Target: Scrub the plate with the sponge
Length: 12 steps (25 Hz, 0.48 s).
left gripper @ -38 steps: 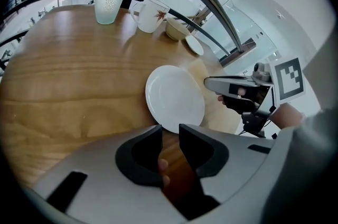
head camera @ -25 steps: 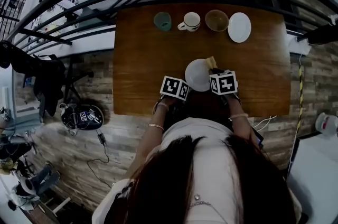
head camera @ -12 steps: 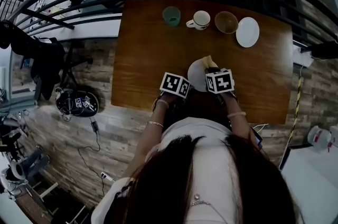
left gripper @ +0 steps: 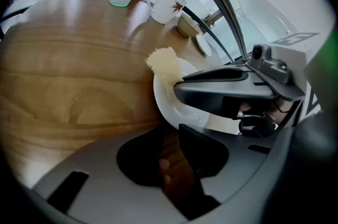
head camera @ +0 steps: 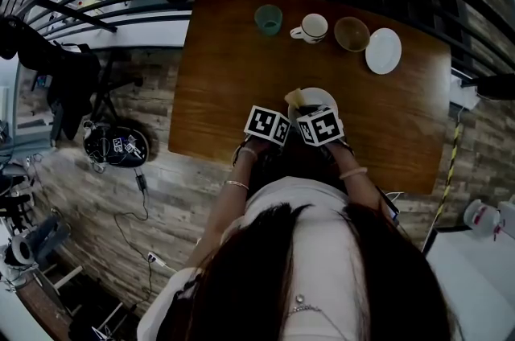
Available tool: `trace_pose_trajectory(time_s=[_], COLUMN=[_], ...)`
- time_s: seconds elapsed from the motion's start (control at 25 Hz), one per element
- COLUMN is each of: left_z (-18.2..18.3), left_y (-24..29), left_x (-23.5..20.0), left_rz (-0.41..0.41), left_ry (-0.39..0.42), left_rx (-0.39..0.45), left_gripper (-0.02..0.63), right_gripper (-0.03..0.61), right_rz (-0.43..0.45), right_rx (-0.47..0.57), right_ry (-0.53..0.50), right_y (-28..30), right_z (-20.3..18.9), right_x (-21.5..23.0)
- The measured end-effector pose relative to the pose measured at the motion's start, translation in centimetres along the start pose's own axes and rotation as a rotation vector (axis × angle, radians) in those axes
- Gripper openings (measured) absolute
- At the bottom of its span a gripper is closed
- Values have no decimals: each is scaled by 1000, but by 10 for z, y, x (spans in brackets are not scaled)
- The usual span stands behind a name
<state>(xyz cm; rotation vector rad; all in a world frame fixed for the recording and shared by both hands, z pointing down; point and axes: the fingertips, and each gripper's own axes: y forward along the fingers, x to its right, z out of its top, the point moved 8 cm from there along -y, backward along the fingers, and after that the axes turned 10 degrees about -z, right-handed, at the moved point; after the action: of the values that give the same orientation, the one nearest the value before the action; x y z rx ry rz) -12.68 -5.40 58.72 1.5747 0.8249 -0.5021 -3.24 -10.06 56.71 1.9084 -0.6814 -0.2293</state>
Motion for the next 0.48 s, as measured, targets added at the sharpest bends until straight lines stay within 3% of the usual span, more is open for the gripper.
trace_pose_trajectory(time_s=[0.2, 0.48], left_z=[0, 1], left_y=[-2, -2], left_x=[0, 0], left_rz=[5, 10], left_ry=[3, 14], left_rx=[-3, -19], left_gripper=[91, 91], right_gripper=[58, 58], right_rz=[22, -88], right_rx=[-6, -3], right_ry=[-9, 118], right_y=[0, -12], right_z=[-2, -7], right_x=[-5, 38])
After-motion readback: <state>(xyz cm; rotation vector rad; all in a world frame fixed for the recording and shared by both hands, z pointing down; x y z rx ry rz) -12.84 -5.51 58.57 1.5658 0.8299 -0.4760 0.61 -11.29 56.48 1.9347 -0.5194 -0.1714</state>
